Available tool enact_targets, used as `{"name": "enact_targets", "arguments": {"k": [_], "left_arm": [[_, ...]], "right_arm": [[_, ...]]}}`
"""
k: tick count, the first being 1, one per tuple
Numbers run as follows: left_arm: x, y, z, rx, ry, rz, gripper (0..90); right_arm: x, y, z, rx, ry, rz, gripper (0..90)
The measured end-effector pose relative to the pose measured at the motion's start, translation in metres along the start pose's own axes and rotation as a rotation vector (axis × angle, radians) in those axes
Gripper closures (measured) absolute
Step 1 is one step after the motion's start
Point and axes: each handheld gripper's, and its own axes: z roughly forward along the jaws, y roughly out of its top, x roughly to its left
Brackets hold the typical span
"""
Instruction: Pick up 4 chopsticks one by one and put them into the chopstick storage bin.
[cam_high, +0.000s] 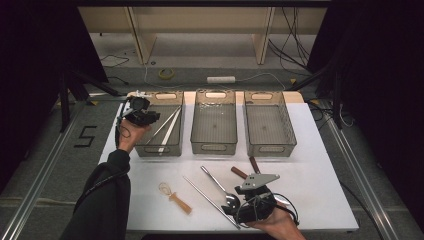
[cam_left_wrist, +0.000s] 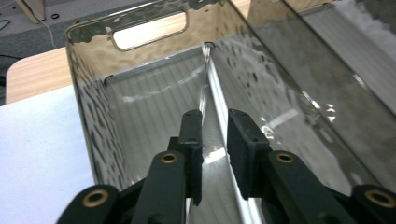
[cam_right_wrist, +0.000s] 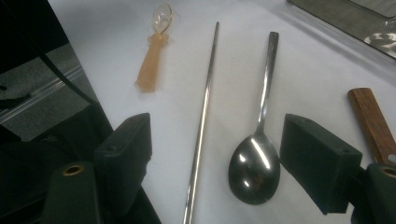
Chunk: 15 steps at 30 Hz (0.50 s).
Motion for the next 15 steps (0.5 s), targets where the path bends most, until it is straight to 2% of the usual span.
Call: {"name": "enact_targets", "arguments": {"k": [9, 11, 14, 15], "left_arm": [[-0.017, -0.011, -0.029, -0.022, -0.114, -0.05, 48.4], [-0.023, -0.017, -0.039, -0.044, -0.144, -0.045, 45.2], [-0.031, -0.025, -0.05, -0.07, -0.159, -0.03, 41.0], [-0.033, -0.026, -0.052, -0.051, -0.164, -0.013, 39.8]], "right_arm": [[-0.001, 0.0, 0.001, 0.025, -0.016, 0.0, 27.7], [-0.001, 0.0, 0.002, 0.044, -0.019, 0.003, 29.0], [0.0, -0.001, 0.004, 0.075, -0.027, 0.003, 32.3], [-0.001, -0.002, 0.005, 0.084, -0.028, 0.005, 33.8]]}}
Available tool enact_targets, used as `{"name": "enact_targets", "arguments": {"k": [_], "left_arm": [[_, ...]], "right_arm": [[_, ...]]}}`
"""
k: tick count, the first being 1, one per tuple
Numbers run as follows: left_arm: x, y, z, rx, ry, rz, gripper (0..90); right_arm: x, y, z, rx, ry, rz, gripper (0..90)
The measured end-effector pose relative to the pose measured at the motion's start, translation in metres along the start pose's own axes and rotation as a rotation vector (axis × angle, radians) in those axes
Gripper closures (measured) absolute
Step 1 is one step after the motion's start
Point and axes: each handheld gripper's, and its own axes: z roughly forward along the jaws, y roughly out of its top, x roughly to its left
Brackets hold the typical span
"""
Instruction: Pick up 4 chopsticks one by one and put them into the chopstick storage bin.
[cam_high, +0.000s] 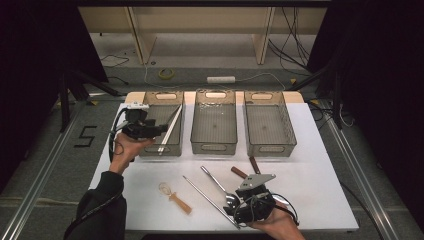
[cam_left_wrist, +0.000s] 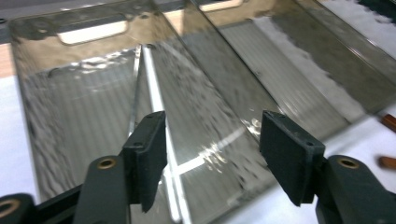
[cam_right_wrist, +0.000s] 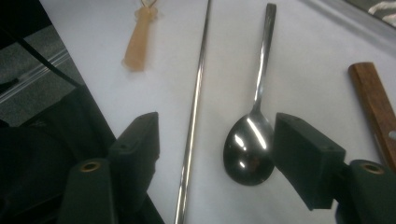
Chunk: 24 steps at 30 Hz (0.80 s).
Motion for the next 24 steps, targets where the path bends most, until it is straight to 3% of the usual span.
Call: {"name": "enact_targets", "arguments": {"k": [7, 24], "left_arm": [[-0.023, -0.012, -0.017, 0.005, -0.012, 0.074, 33.4], [-0.065, -0.038, -0.025, 0.028, -0.093, 0.158, 24.4]], "right_arm": [[0.005, -0.002, 0.008, 0.06, -0.011, -0.004, 39.4], [0.017, -0.008, 0.02, 0.147, -0.007, -0.058, 52.6]]}}
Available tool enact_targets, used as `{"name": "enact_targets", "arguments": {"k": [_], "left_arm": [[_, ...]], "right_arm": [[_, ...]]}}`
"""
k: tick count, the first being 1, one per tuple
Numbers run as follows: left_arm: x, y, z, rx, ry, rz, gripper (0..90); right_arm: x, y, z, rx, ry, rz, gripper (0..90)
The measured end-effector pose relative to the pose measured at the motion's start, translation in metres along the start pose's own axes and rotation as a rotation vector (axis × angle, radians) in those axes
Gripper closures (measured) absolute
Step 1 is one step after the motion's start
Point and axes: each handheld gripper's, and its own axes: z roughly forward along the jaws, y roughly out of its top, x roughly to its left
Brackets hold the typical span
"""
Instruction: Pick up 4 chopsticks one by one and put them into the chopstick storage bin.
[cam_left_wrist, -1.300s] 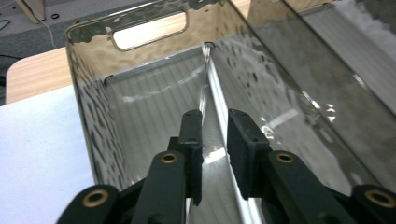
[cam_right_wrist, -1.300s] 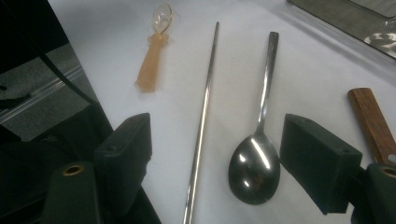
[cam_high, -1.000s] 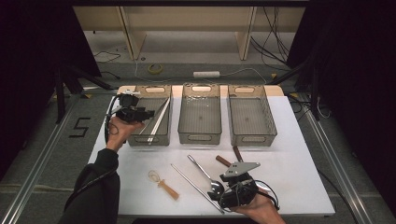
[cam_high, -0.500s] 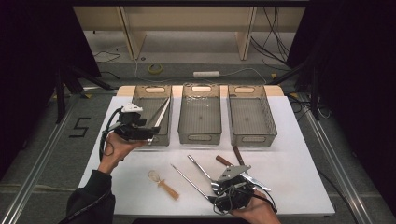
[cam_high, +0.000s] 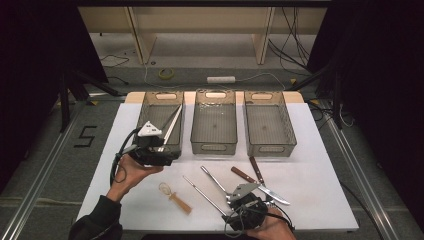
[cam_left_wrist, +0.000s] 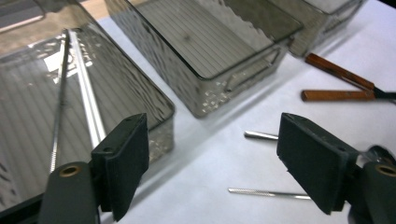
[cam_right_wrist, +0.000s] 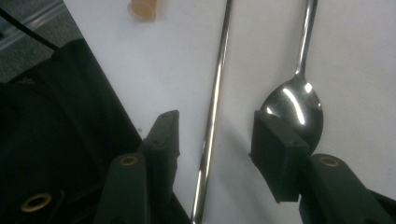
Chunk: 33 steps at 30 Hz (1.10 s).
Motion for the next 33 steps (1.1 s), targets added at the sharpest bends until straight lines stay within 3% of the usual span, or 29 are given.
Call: {"name": "enact_targets", "arguments": {"k": [10, 21, 33], "left_arm": [[-0.016, -0.015, 0.004, 0.013, -0.06, 0.016, 21.7], [-0.034, -0.031, 0.008, 0.021, -0.099, 0.05, 20.9], [-0.039, -0.043, 0.009, 0.035, -0.103, 0.059, 20.7]], "right_arm": [[0.001, -0.002, 0.005, 0.038, -0.01, -0.016, 62.9], [0.003, -0.003, 0.01, 0.077, -0.006, -0.04, 71.5], [0.006, -0.003, 0.012, 0.084, -0.044, -0.05, 78.7]]}}
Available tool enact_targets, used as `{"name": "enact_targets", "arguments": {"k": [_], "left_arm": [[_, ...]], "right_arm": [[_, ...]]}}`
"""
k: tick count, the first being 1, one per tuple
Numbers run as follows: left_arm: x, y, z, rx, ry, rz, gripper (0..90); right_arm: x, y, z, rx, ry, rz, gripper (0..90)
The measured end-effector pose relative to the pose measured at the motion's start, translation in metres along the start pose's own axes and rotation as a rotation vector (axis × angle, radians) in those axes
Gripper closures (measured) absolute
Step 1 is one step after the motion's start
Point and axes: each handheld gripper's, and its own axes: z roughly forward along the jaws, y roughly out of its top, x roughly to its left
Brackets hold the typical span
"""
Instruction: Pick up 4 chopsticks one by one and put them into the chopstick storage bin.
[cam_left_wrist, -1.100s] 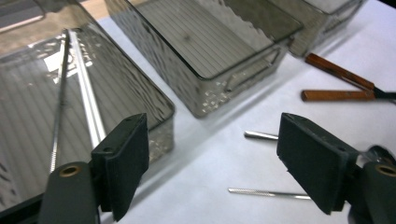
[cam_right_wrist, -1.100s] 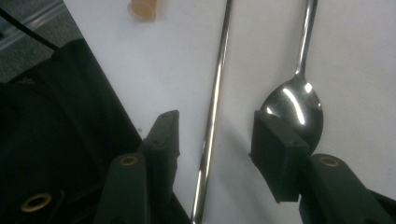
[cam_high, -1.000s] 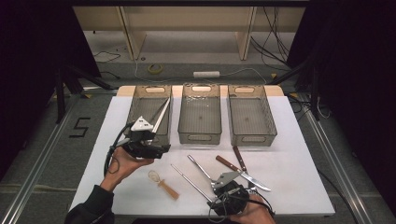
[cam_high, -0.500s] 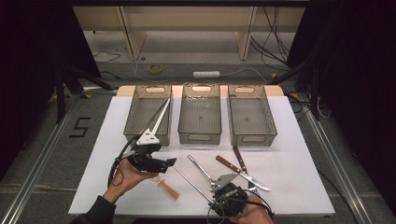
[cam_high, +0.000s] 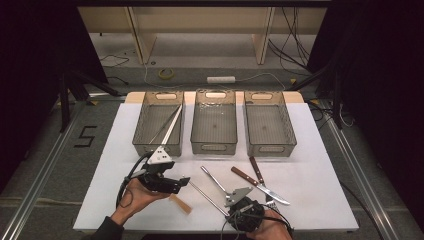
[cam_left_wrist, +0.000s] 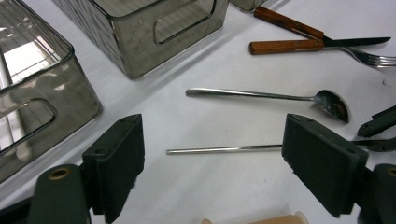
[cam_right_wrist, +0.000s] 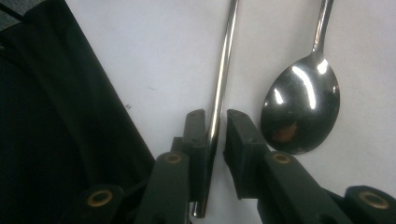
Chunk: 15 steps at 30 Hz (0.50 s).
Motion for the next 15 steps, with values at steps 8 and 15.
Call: {"name": "enact_targets", "arguments": {"k": [8, 15], "left_arm": [[-0.008, 0.0, 0.0, -0.002, -0.009, 0.023, 20.8], [-0.015, 0.001, 0.002, -0.001, -0.031, 0.06, 21.3]], "right_arm": [[0.002, 0.0, 0.001, 0.006, -0.02, -0.002, 84.5], [0.0, 0.002, 0.0, 0.013, -0.009, 0.034, 84.9]]}}
